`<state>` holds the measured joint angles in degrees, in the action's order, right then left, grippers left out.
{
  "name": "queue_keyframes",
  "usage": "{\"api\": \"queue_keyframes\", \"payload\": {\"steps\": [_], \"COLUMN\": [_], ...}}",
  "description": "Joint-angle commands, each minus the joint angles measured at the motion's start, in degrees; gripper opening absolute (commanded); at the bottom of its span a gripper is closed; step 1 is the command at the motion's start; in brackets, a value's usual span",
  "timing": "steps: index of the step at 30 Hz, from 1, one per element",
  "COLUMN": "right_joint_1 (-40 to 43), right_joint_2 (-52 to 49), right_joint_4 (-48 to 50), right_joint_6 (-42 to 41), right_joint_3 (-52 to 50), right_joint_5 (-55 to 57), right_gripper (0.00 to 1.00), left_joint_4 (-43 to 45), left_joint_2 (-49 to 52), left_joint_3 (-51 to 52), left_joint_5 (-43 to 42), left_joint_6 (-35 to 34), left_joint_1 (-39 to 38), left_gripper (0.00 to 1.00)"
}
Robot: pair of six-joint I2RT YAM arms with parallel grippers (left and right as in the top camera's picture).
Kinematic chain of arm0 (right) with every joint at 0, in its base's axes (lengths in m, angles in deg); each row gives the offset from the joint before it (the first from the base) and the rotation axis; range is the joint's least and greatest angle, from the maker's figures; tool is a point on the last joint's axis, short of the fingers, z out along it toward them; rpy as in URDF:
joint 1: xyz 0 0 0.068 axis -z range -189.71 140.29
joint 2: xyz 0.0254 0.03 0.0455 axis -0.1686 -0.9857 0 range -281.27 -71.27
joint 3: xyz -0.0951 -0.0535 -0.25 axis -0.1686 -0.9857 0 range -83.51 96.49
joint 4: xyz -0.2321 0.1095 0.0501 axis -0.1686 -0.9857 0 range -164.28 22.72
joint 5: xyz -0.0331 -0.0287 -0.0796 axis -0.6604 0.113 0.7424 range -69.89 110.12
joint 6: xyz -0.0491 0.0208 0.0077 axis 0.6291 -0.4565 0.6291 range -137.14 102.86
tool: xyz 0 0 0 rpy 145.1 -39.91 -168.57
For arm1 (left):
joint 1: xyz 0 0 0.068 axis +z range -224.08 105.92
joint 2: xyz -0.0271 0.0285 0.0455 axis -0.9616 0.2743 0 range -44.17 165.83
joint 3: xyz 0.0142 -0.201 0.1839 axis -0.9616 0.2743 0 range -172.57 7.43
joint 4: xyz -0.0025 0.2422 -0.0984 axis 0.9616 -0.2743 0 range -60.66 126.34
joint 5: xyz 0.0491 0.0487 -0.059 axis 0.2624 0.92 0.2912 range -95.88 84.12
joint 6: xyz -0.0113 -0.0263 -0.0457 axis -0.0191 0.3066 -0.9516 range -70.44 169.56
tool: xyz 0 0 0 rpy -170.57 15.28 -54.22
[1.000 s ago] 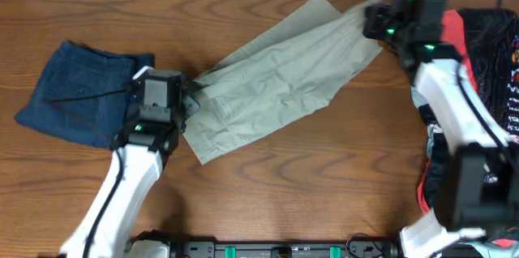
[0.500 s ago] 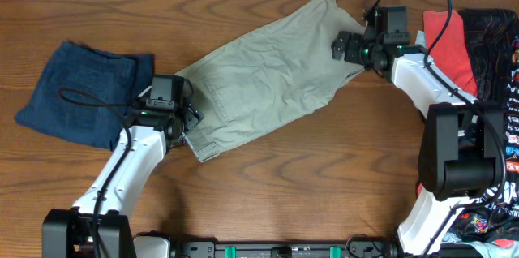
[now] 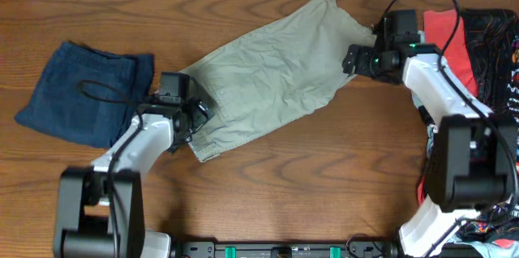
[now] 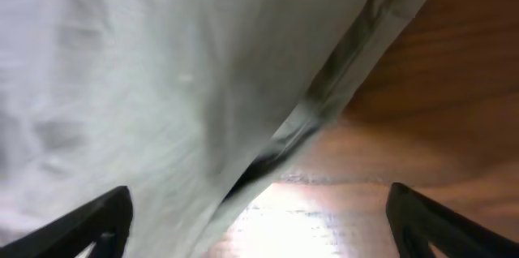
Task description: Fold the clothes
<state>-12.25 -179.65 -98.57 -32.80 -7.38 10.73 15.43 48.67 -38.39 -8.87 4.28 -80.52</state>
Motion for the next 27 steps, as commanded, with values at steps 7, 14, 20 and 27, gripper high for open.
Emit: {"api": "queue_keyframes", "payload": {"steps": [7, 14, 20, 27], "right_joint_1": [0.0, -3.2, -9.6, -20.9], "right_joint_2": [10.0, 9.2, 6.3, -2.4], "right_joint_4": [-3.2, -3.6, -4.6, -3.4], "right_joint_6": [5.9, 6.6, 7.2, 7.1], "right_joint_3": [0.9, 0.7, 0.6, 0.6], "right_joint_5": [-0.3, -9.0, -13.6, -19.1], "right_gripper": [0.44, 0.01, 0.01, 0.01], "left_joint_4": [1.7, -7.1, -19.0, -24.7], "left_joint_2": [2.4, -7.1, -20.9, -31.8], "left_joint_3": [0.5, -0.9, -4.4, -8.1], "left_joint_5": [-7.7, -8.2, -8.2, -8.4], "left_joint_6": [5.9, 15.8, 18.7, 18.7], "left_joint_1": [0.3, 0.3, 0.3, 0.3], "left_gripper": [0.24, 0.06, 0.06, 0.06]}}
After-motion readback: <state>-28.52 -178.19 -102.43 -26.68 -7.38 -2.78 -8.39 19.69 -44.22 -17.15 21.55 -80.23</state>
